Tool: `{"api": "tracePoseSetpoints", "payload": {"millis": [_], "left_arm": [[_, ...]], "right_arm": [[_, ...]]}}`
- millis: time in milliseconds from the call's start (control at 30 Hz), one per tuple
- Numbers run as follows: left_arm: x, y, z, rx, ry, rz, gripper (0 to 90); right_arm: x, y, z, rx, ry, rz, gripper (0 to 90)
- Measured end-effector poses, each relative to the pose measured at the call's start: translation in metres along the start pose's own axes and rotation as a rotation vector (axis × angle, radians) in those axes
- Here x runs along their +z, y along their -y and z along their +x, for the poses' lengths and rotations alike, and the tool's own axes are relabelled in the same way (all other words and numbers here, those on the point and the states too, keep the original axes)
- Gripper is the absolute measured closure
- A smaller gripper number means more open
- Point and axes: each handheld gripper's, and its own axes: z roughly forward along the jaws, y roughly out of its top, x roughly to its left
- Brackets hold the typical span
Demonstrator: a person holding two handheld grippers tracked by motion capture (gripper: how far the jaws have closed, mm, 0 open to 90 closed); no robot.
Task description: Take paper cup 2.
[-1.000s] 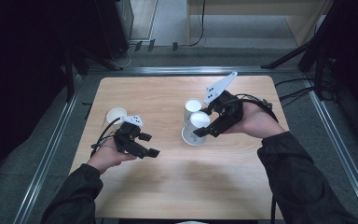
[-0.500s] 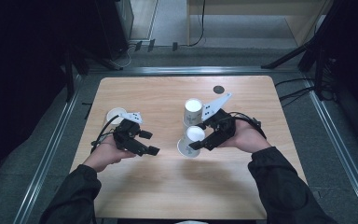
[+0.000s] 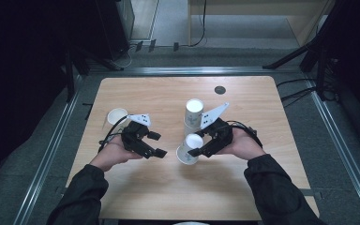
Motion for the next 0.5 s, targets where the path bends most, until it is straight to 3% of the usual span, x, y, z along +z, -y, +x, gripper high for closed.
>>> {"api": "tracePoseSetpoints", "payload": {"millis": [133, 500], "left_arm": [[0.000, -0.001, -0.003, 0.012, 0.007, -0.020, 14.9], [0.006, -0.005, -0.001, 0.028, 0.031, -0.011, 14.9]], "right_arm": [[0.002, 0.004, 0.002, 0.013, -0.001, -0.017, 35.1], [0.006, 0.012, 0.002, 0.025, -0.002, -0.060, 35.0]]}}
